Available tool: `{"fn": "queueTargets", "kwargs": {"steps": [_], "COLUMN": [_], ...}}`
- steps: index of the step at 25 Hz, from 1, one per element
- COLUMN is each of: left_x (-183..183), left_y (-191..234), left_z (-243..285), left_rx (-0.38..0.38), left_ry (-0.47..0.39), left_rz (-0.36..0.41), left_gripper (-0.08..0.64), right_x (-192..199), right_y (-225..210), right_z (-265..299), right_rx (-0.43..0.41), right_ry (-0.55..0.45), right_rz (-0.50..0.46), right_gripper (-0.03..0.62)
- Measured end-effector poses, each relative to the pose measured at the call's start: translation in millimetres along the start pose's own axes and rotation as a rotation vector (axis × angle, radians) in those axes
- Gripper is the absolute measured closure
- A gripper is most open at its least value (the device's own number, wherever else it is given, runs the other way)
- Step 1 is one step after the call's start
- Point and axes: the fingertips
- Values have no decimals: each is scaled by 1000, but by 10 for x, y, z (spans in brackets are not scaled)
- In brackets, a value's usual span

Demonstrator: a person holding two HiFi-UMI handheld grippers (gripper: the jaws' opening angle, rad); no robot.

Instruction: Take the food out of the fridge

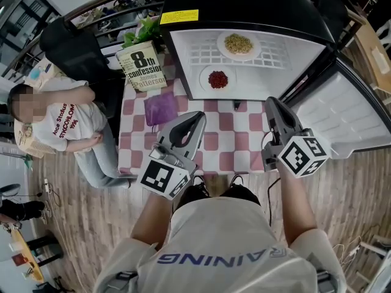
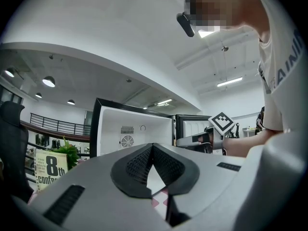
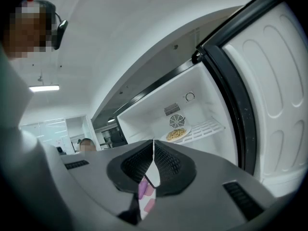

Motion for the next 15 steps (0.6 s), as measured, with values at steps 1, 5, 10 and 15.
{"fn": "queueTargets", "kwargs": {"steps": [1, 5, 10, 15], "left_x": [3, 0, 21, 38], "left_y": [1, 18, 73, 119], "left_z": [-5, -40, -116, -187], "left_rx": [0, -8, -14, -12], "left_ry": [0, -3, -5, -7], "left_rz": [0, -5, -12, -21], "left_gripper": [554, 554, 554, 554], "right_x": [1, -35, -79, -104], "right_y": [-25, -111, -189, -428], "right_z": [42, 252, 647, 995], "right_rx": [0, 5, -8, 46], "right_ry": [2, 1, 3, -19], "right_rz": [41, 219, 467, 737], "right_gripper": [569, 568, 486, 480]}}
Point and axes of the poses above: the fingertips, and each gripper's own axes: z forward along the fingers, y to its left, x out of its underside, and after that the axes turned 2 degrees about z, right-handed
